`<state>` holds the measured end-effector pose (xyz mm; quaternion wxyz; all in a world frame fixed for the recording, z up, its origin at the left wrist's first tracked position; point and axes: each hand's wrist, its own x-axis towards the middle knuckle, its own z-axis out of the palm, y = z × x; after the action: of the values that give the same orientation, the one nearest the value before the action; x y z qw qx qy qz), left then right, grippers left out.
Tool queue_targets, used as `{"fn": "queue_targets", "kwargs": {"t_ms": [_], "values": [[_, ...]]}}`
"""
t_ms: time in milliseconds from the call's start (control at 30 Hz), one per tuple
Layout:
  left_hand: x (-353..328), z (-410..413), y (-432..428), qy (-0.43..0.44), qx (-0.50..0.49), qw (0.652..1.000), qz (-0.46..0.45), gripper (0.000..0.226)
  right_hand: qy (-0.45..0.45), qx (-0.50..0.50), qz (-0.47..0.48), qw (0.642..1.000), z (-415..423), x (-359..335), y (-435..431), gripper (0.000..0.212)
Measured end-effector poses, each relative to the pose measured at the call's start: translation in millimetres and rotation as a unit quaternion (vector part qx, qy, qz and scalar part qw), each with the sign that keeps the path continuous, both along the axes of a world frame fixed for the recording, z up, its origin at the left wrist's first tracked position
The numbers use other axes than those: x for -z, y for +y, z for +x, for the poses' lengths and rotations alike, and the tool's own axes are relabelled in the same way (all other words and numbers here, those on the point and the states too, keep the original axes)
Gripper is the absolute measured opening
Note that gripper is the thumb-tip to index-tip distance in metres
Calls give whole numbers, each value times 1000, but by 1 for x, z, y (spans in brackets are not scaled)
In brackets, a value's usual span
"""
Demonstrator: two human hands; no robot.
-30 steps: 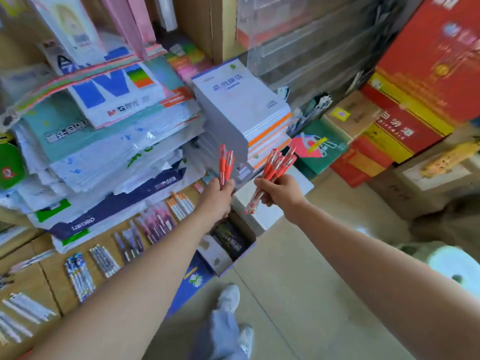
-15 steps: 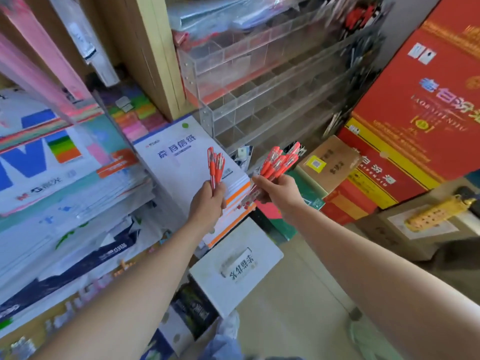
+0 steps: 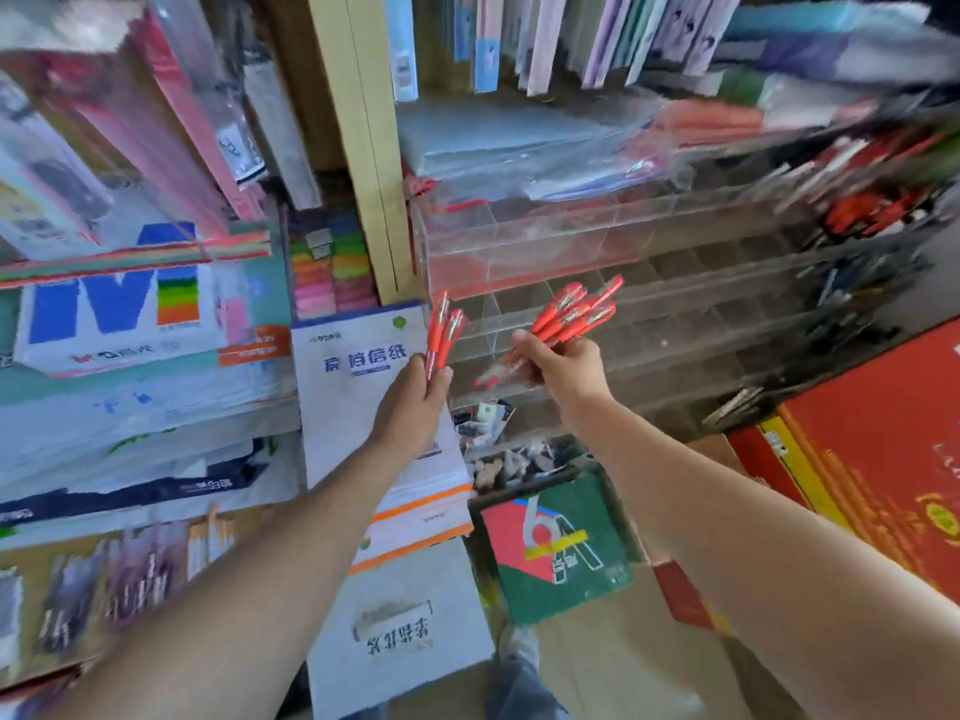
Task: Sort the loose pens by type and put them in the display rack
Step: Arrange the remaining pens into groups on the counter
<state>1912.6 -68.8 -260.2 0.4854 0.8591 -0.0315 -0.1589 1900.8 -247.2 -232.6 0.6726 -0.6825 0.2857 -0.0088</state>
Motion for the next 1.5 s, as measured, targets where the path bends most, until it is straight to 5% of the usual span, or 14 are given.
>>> {"fn": "queue_targets", "kwargs": {"t_ms": [467,833,1500], "values": [[-15,23,0,12,-22,999,31,21,24,50,78,995,70,-23,0,11],[-10,41,16,55,13,998,20,26,112,29,-50,992,91,0,17,17],[-22,26,31,110,56,991,-49,15,77,-24,-125,989,70,-8,18,18]]}}
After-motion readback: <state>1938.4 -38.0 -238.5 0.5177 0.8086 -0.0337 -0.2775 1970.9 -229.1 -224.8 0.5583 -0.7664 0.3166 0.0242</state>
